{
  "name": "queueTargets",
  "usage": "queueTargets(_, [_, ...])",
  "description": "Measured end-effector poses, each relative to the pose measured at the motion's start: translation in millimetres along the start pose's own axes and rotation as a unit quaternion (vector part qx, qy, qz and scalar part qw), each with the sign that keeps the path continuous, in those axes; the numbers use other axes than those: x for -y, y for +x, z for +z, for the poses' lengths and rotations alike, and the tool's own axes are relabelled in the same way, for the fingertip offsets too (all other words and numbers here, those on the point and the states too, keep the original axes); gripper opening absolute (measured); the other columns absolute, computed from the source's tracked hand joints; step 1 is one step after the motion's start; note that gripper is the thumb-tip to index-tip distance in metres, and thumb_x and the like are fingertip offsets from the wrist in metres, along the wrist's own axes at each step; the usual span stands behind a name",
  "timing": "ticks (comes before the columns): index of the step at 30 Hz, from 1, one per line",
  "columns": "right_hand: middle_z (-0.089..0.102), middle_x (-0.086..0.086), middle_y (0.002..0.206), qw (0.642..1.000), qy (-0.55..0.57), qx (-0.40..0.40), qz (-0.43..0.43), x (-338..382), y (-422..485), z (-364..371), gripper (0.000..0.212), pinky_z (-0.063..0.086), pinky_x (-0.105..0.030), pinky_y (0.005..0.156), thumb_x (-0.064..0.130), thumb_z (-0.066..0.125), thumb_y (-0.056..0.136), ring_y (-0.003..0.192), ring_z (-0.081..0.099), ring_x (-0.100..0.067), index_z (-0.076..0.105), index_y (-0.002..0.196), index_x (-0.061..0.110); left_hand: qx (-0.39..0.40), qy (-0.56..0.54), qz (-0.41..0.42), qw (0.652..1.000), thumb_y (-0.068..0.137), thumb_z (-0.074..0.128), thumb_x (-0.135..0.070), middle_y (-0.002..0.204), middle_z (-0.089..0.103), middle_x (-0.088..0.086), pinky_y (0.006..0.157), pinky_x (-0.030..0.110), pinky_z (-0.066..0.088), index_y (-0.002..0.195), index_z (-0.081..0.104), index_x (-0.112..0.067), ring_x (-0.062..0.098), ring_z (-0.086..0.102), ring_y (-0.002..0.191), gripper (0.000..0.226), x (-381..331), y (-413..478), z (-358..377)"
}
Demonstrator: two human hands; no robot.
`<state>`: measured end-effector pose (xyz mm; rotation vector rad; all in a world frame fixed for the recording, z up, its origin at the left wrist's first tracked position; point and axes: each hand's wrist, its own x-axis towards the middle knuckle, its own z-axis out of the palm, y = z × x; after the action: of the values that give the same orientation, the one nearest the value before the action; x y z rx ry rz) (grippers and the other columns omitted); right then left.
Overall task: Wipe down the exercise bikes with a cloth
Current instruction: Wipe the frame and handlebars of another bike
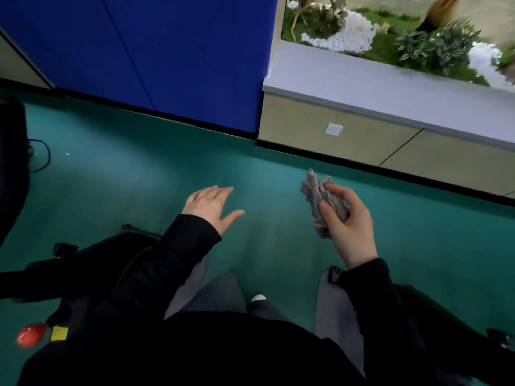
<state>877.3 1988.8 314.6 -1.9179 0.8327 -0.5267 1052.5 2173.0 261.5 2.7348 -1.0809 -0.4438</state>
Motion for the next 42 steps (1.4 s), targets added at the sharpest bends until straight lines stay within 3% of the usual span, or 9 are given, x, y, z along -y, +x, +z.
queueTargets(5, [0.065, -0.003, 0.111, 0.999, 0.007, 0.03, 0.017, -5, 27, 10, 0.026, 0.047, -0.036, 0.096, 0.008, 0.066, 0.084, 0.104, 0.061, -0.019, 0.061, 0.106, 0.022, 0.001, -0.037, -0.018, 0.999, 0.089, 0.048, -0.054, 0.149, 0.036, 0.003, 0.111, 0.036, 0.02, 0.145, 0.031, -0.02, 0.019, 0.028, 0.139, 0.068, -1, 17, 3])
queueTargets(11, [0.066, 0.009, 0.102, 0.999, -0.004, 0.048, 0.016, -1, 86, 27, 0.026, 0.046, -0.019, 0.086, 0.006, 0.068, 0.082, 0.094, 0.062, -0.01, 0.062, 0.102, 0.021, -0.002, -0.042, -0.028, 0.999, 0.088, 0.047, -0.056, 0.153, 0.028, -0.003, 0.112, 0.033, 0.015, 0.145, 0.03, -0.021, 0.015, 0.02, 0.142, 0.069, 10, 76, 6])
queueTargets(14, [0.067, 0.007, 0.102, 0.999, -0.022, 0.041, 0.024, 3, 125, 35, 0.024, 0.045, -0.013, 0.083, 0.006, 0.068, 0.081, 0.091, 0.062, -0.01, 0.064, 0.102, 0.017, 0.005, -0.038, -0.024, 0.999, 0.088, 0.045, -0.058, 0.154, 0.026, -0.004, 0.113, 0.034, 0.012, 0.145, 0.029, -0.022, 0.014, 0.017, 0.143, 0.069, 15, 120, 3])
queueTargets(19, [0.069, 0.003, 0.101, 0.998, -0.047, 0.045, 0.023, 17, 193, 52, 0.023, 0.049, -0.023, 0.082, 0.005, 0.069, 0.081, 0.089, 0.065, -0.015, 0.063, 0.1, 0.017, -0.017, -0.051, -0.026, 0.998, 0.088, 0.044, -0.059, 0.153, 0.028, -0.005, 0.114, 0.033, 0.01, 0.145, 0.03, -0.023, 0.014, 0.017, 0.143, 0.068, 26, 191, -17])
queueTargets(23, [0.068, 0.004, 0.101, 0.997, -0.04, 0.061, 0.016, 31, 239, 75, 0.021, 0.044, -0.007, 0.074, 0.006, 0.068, 0.081, 0.082, 0.062, -0.004, 0.063, 0.099, 0.017, -0.034, -0.051, -0.03, 0.998, 0.089, 0.043, -0.059, 0.153, 0.028, -0.005, 0.114, 0.032, 0.009, 0.144, 0.032, -0.023, 0.012, 0.016, 0.143, 0.067, 42, 226, -34])
queueTargets(25, [0.067, 0.003, 0.101, 0.996, -0.034, 0.08, 0.006, 40, 258, 91, 0.021, 0.043, -0.006, 0.073, 0.006, 0.068, 0.082, 0.083, 0.061, -0.003, 0.064, 0.099, 0.018, -0.04, -0.06, -0.049, 0.996, 0.088, 0.044, -0.059, 0.153, 0.029, -0.005, 0.114, 0.032, 0.011, 0.143, 0.033, -0.022, 0.012, 0.017, 0.143, 0.067, 54, 236, -43])
queueTargets(32, [0.066, -0.008, 0.106, 0.981, -0.051, 0.179, -0.06, 75, 319, 152, 0.022, 0.045, -0.024, 0.084, 0.004, 0.067, 0.082, 0.095, 0.061, -0.018, 0.069, 0.103, 0.013, -0.076, -0.096, -0.138, 0.983, 0.088, 0.047, -0.057, 0.152, 0.031, -0.004, 0.113, 0.032, 0.014, 0.142, 0.036, -0.022, 0.013, 0.02, 0.142, 0.065, 100, 257, -65])
queueTargets(42, [0.065, -0.004, 0.109, 0.931, -0.034, 0.334, -0.14, 115, 410, 235, 0.022, 0.039, -0.006, 0.083, 0.006, 0.065, 0.085, 0.098, 0.058, -0.012, 0.066, 0.099, 0.023, -0.173, -0.122, -0.289, 0.934, 0.086, 0.058, -0.046, 0.138, 0.051, 0.005, 0.108, 0.035, 0.021, 0.133, 0.05, -0.015, 0.02, 0.036, 0.136, 0.057, 145, 288, -93])
